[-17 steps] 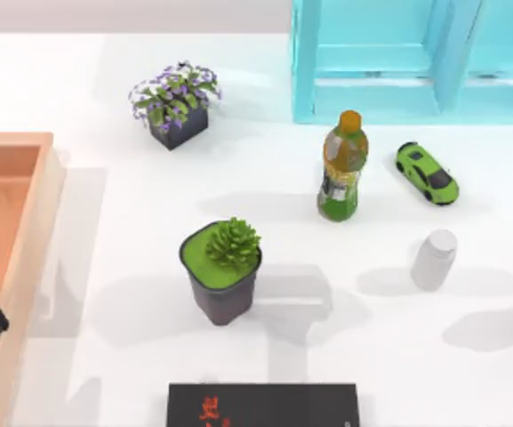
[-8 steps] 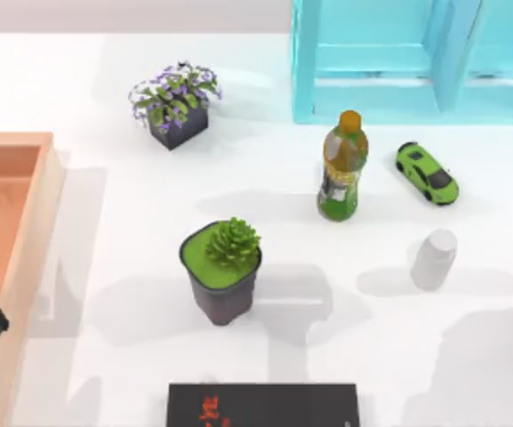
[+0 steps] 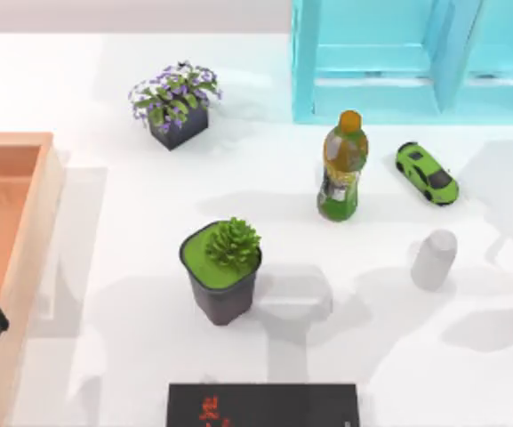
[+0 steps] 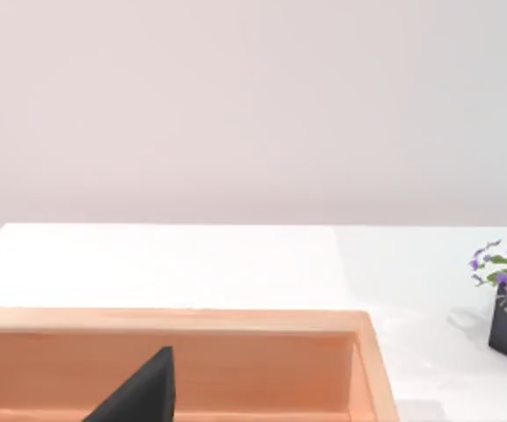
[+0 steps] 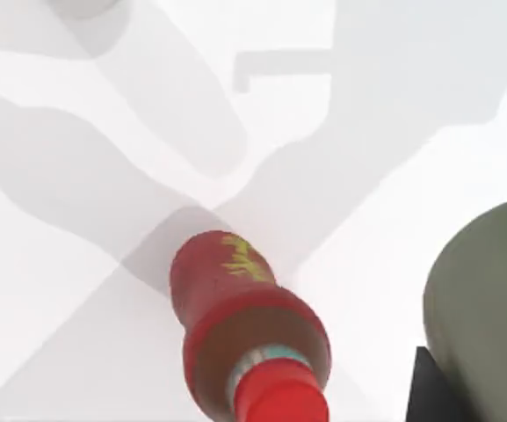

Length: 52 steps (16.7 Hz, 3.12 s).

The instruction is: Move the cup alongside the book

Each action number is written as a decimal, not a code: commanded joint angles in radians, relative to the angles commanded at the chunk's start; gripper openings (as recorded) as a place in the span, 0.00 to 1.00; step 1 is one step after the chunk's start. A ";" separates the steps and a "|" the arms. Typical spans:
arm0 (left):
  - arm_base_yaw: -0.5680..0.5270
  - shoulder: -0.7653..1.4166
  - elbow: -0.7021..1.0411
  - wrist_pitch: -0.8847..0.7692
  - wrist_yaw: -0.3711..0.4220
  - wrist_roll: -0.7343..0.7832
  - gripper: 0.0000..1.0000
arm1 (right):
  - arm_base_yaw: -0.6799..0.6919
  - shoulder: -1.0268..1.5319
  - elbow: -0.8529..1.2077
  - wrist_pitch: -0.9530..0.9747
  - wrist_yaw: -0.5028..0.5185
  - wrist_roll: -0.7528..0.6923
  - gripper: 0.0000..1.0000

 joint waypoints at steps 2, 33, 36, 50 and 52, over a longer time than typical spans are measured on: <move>0.000 0.000 0.000 0.000 0.000 0.000 1.00 | 0.135 0.017 0.011 -0.008 -0.002 0.281 0.00; 0.000 0.000 0.000 0.000 0.000 0.000 1.00 | 0.817 0.190 -0.334 0.232 0.011 1.649 0.00; 0.000 0.000 0.000 0.000 0.000 0.000 1.00 | 0.817 0.191 -0.337 0.235 0.011 1.649 0.00; 0.000 0.000 0.000 0.000 0.000 0.000 1.00 | 0.817 0.191 -0.337 0.235 0.011 1.649 0.98; 0.000 0.000 0.000 0.000 0.000 0.000 1.00 | 0.817 0.191 -0.337 0.235 0.011 1.649 1.00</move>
